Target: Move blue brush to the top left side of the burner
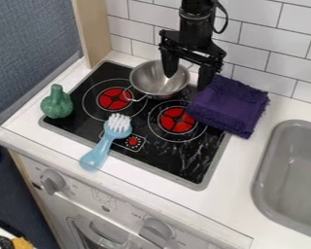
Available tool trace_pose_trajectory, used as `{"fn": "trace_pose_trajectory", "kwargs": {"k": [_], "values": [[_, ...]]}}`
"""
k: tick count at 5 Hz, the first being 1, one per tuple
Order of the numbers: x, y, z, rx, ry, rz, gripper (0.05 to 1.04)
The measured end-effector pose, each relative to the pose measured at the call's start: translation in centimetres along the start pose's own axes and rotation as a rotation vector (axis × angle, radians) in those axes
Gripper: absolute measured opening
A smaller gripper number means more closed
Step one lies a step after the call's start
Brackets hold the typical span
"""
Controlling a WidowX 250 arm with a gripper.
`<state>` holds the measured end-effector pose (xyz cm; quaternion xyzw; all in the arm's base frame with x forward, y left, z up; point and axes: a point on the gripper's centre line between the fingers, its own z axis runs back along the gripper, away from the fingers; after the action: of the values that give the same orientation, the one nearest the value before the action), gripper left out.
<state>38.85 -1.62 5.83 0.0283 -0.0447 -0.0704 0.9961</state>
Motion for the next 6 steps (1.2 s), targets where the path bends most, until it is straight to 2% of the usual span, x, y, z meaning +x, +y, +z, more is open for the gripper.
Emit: {"fn": "trace_pose_trajectory", "kwargs": {"k": [1, 2, 3, 4, 5, 6], "values": [[-0.5, -0.2, -1.5, -0.008, 0.033, -0.001, 1.0], [-3.8, 0.8, -0.2, -0.042, 0.014, 0.026, 1.0], [-6.3, 2.8, 2.2, -0.057, -0.055, 0.048, 1.0], [-9.5, 4.6, 2.1, -0.05, -0.043, 0.028, 1.0], [-11.8, 6.5, -0.9, -0.015, 0.039, -0.006, 1.0], [-12.0, 6.2, -3.2, 0.023, 0.089, -0.085, 1.0]]}}
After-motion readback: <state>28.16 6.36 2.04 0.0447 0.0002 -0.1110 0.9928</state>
